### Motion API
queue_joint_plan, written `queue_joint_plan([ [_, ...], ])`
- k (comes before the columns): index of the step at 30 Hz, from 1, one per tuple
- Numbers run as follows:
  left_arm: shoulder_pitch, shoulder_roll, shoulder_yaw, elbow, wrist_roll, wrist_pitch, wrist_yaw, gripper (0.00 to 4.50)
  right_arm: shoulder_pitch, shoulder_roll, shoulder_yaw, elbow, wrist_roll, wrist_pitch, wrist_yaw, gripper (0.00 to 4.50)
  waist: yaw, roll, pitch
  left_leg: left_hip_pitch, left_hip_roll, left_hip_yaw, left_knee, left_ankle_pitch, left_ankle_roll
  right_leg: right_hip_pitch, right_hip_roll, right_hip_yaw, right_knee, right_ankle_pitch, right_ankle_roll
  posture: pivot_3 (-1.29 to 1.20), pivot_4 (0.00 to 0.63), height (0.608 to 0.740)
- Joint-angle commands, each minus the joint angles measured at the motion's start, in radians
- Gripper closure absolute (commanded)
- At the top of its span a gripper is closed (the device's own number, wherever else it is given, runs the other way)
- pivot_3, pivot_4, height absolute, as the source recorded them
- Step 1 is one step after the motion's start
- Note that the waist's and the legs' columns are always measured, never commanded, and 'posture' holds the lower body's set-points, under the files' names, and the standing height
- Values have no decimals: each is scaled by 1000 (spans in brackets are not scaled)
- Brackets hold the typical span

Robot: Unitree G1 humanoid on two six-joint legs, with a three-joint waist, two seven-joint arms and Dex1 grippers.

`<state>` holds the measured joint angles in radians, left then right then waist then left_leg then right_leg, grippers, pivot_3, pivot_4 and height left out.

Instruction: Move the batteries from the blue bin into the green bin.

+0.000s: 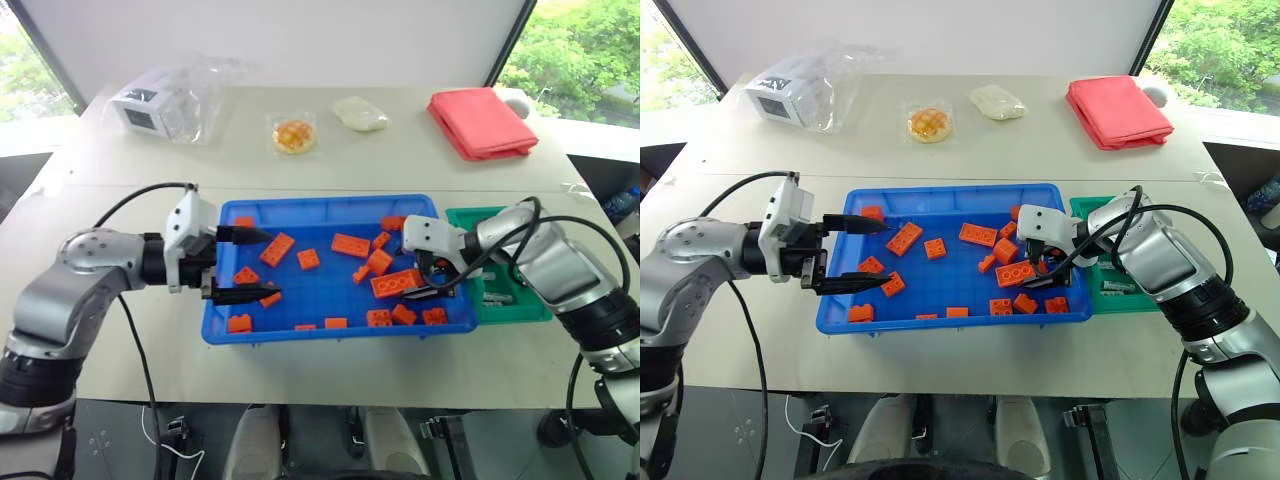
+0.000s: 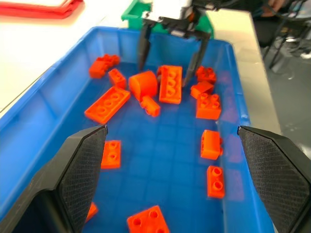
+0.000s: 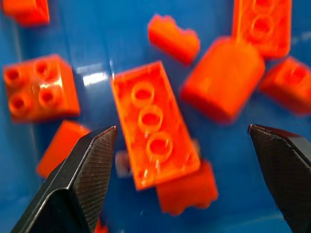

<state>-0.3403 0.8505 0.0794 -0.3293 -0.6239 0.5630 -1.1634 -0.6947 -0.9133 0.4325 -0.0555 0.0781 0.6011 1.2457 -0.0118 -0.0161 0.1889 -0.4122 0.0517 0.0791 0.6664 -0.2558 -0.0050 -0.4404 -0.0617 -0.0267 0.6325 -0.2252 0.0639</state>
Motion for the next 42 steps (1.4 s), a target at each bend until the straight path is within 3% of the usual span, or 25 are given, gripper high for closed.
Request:
queue_joint_plan([
  [1,30,17,58,-51,-26,3,16,0,-5,-4,-35,-15,5,10,17,52,-2,0,0,0,0,0,0,0,0,0,0,0,0,0,0,0,150,734],
  [7,53,18,70,-69,-36,3,35,0,5,29,-37,21,-3,2,-2,52,0,0,0,1,0,0,0,0,0,0,0,0,0,0,-1,0,150,734],
  [10,42,17,65,-58,-33,-2,38,0,12,52,-43,18,2,8,-13,862,0,0,0,1,0,0,0,0,0,1,0,0,0,0,-1,0,150,734],
  [15,22,13,53,-43,-28,-9,37,0,7,72,-53,-12,18,50,-12,3306,0,0,0,1,0,0,0,0,0,1,0,0,0,0,0,0,150,734],
  [16,17,12,51,-40,-27,-9,37,0,-3,81,-58,-11,22,62,-16,3319,0,0,0,1,0,0,0,0,0,1,0,0,0,0,0,0,150,734],
  [20,-1,9,42,-25,-22,-13,32,0,-44,129,-61,-1,33,80,-28,3319,-3,0,0,1,0,0,0,0,0,1,0,0,0,0,0,0,150,734],
  [27,-46,-10,10,-4,-15,-16,32,0,-146,377,-3,36,28,163,-135,3319,-3,0,0,2,1,-1,0,0,0,0,2,0,3,1,1,0,150,734],
  [30,-60,-13,5,3,-13,-15,30,0,-148,406,36,32,9,168,-141,1821,4,0,0,1,1,-1,0,0,0,0,1,-1,4,1,1,0,150,734],
  [33,-65,-11,4,7,-13,-16,28,0,-152,358,40,-13,12,169,-104,317,5,0,0,0,-1,0,1,0,0,1,-1,-1,2,1,0,0,150,734],
  [42,-45,-13,6,1,-14,-25,34,0,-40,-16,-39,-168,34,84,64,317,2,0,0,0,0,-2,-1,0,0,0,0,-2,1,0,1,0,150,734],
])
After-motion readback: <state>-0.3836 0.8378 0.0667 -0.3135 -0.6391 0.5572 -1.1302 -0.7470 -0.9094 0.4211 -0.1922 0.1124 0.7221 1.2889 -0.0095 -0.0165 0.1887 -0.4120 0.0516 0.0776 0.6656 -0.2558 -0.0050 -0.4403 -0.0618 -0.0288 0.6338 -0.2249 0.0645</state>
